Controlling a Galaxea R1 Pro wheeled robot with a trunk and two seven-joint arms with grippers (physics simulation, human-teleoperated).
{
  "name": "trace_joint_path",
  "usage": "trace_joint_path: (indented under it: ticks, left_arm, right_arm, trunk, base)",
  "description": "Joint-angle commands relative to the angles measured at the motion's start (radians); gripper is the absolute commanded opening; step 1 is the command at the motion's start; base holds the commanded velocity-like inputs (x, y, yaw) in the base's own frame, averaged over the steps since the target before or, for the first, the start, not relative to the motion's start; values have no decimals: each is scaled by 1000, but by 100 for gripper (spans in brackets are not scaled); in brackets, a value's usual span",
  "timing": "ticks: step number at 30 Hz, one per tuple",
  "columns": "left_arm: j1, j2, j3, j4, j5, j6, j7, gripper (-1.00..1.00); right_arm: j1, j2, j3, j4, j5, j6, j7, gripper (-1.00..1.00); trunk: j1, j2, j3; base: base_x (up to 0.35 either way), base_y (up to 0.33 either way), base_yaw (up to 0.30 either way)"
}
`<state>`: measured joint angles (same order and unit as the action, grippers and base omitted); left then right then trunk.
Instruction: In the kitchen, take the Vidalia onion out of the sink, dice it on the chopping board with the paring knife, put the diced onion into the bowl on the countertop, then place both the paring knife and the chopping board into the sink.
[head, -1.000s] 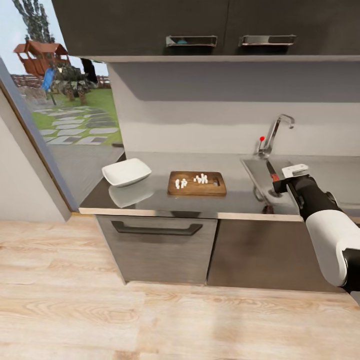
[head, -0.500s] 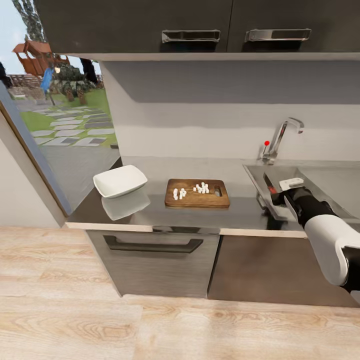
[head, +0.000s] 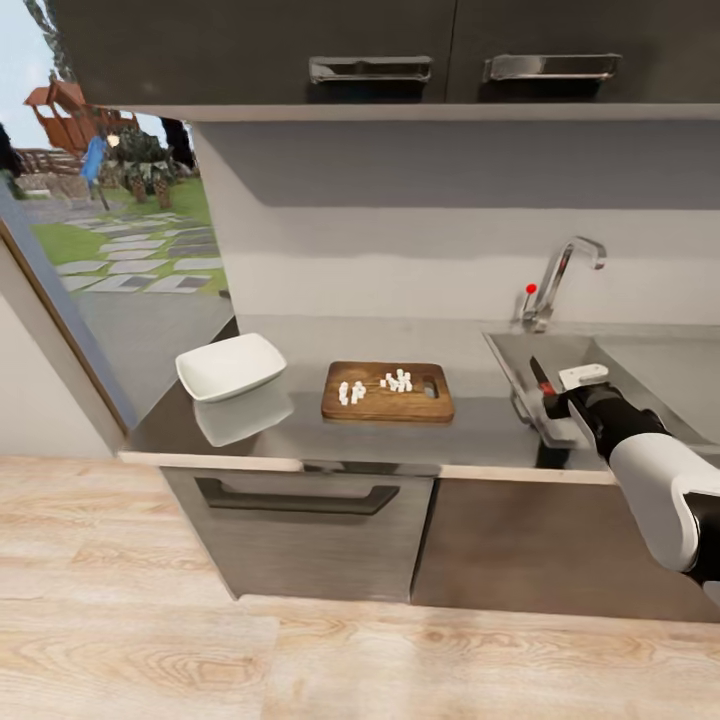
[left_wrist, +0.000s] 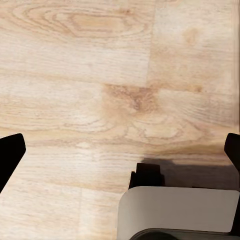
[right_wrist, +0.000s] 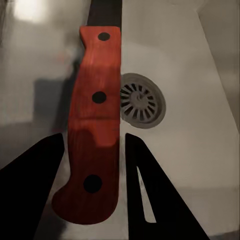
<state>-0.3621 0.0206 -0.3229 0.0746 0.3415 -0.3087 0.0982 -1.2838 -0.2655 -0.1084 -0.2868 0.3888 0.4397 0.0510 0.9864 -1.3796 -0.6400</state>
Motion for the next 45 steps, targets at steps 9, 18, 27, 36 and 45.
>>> trace_joint_path:
  ticks: [9, 18, 27, 36, 45]
  left_arm:
    - [-1, 1, -8, 4, 5, -6, 2, 100]
    - [-1, 0, -8, 4, 5, -6, -2, 100]
    - [-1, 0, -8, 5, 5, -6, -3, 100]
    - [-1, -1, -8, 5, 5, -6, -4, 100]
    - [-1, -8, -9, 4, 4, -10, -6, 100]
  right_arm:
    - [0, 2, -7, 23, 10, 4, 6, -100]
    - [0, 5, -7, 88, 10, 2, 7, -100]
    - [0, 2, -8, 93, 10, 2, 7, 100]
    - [0, 3, -88, 3, 9, -37, 14, 100]
    - [0, 3, -196, -350, 13, 214, 179, 100]
  trunk:
    - [0, 0, -1]
    - [0, 0, -1]
    - [0, 0, -1]
    - [0, 0, -1]
    - [0, 0, -1]
  base:
    - [159, -155, 0]
    - [7, -6, 0]
    - [0, 0, 0]
    - [0, 0, 0]
    - [0, 0, 0]
